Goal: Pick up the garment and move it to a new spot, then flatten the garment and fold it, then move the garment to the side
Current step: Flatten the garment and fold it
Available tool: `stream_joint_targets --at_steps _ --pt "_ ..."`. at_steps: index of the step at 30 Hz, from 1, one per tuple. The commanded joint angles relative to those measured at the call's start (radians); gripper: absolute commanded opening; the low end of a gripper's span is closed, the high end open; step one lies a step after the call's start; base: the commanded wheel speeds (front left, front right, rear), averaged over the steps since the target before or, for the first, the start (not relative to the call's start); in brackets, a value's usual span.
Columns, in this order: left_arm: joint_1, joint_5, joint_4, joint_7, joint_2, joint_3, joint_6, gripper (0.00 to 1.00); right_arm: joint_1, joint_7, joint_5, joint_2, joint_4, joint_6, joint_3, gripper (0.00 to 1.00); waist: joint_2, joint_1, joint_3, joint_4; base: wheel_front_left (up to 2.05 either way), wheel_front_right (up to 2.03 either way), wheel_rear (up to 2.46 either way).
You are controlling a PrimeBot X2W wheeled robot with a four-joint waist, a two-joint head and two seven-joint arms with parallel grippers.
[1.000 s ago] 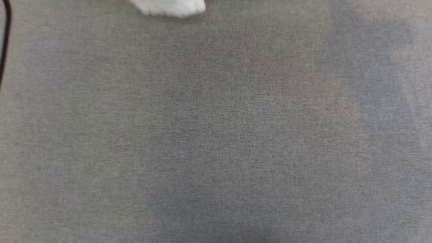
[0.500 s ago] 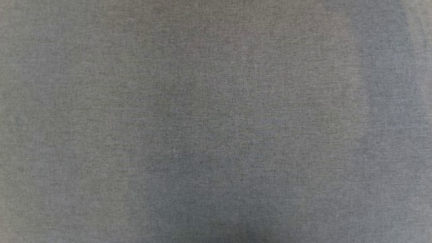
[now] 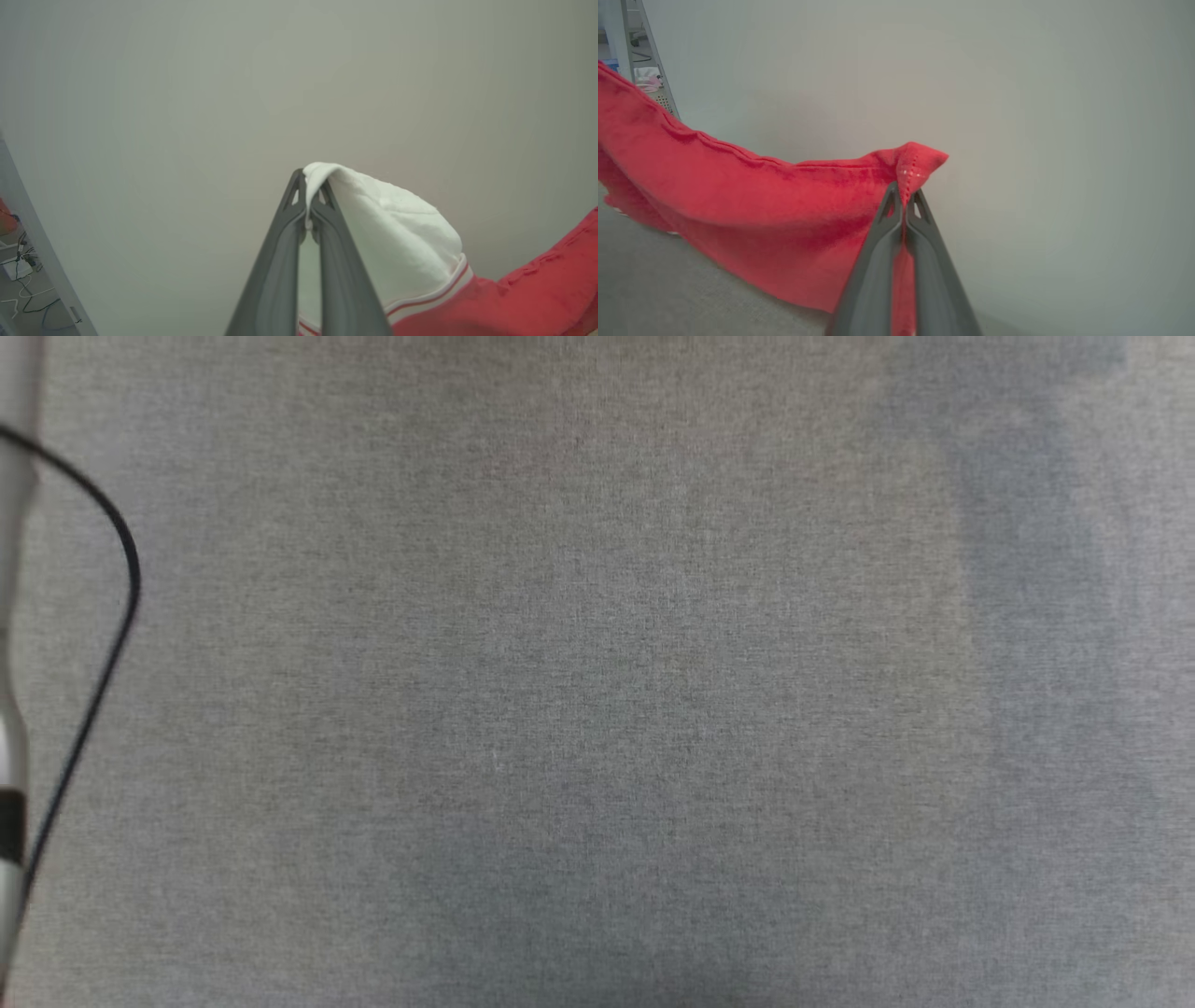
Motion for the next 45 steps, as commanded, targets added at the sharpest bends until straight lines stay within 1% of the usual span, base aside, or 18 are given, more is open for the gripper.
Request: stream_joint_targets --at_steps 1,5,9,11,17,25,26,29,33,39,45 --pt "0.062 0.007 -0.03 -0.006 0.01 0.012 0.003 0.0 0.042 -0.012 0.014 -0.003 -0.007 -0.001 0.019 0.0 0.0 -0.0001 -0.04 0.008 0.0 0.0 0.0" --pt "0.261 0.009 -0.126 -0.006 0.014 0.049 0.021 0.0 0.169 -0.026 0.096 -0.038 -0.071 -0.001 0.081 0.0 0.0 -0.0001 -0.102 0.024 0.0 0.0 0.0" --pt "0.495 0.001 -0.228 -0.006 0.032 0.096 0.053 0.0 0.325 -0.032 0.176 -0.098 -0.154 -0.001 0.143 0.0 0.0 -0.0001 -0.174 0.029 0.0 0.0 0.0" --pt "0.609 -0.001 -0.269 -0.006 0.042 0.106 0.069 0.0 0.395 -0.036 0.197 -0.124 -0.188 -0.001 0.17 0.0 0.0 -0.0001 -0.21 0.03 0.0 0.0 0.0" --pt "0.929 -0.024 -0.383 -0.006 0.051 0.109 0.119 0.0 0.587 -0.026 0.233 -0.193 -0.272 -0.001 0.245 0.0 0.0 -0.0001 -0.299 0.04 0.0 0.0 0.0" --pt "1.265 -0.067 -0.486 -0.006 0.043 0.097 0.206 0.0 0.803 -0.016 0.259 -0.261 -0.341 -0.001 0.286 0.0 0.0 -0.0001 -0.395 0.056 0.0 0.0 0.0" --pt "1.362 -0.084 -0.513 -0.004 0.039 0.091 0.229 0.0 0.875 -0.018 0.265 -0.284 -0.361 -0.001 0.277 0.0 0.0 -0.0001 -0.413 0.06 0.0 0.0 0.0" --pt "1.444 -0.09 -0.525 -0.002 0.039 0.081 0.255 0.0 0.962 -0.019 0.271 -0.297 -0.377 -0.001 0.262 0.0 0.0 -0.0001 -0.43 0.066 0.0 0.0 0.0" --pt "1.538 -0.12 -0.54 0.002 0.026 0.072 0.267 0.0 1.077 -0.024 0.285 -0.305 -0.4 -0.001 0.23 0.0 0.0 -0.0001 -0.454 0.075 0.0 0.0 0.0" --pt "1.671 -0.151 -0.563 0.003 0.026 0.071 0.286 0.0 1.226 -0.017 0.272 -0.312 -0.434 -0.001 0.177 0.0 0.0 -0.0001 -0.491 0.066 0.0 0.0 0.0" --pt "1.761 -0.181 -0.593 0.019 0.025 0.061 0.296 0.0 1.357 0.004 0.27 -0.312 -0.475 -0.001 0.107 0.0 0.0 -0.0001 -0.502 0.064 0.0 0.0 0.0"
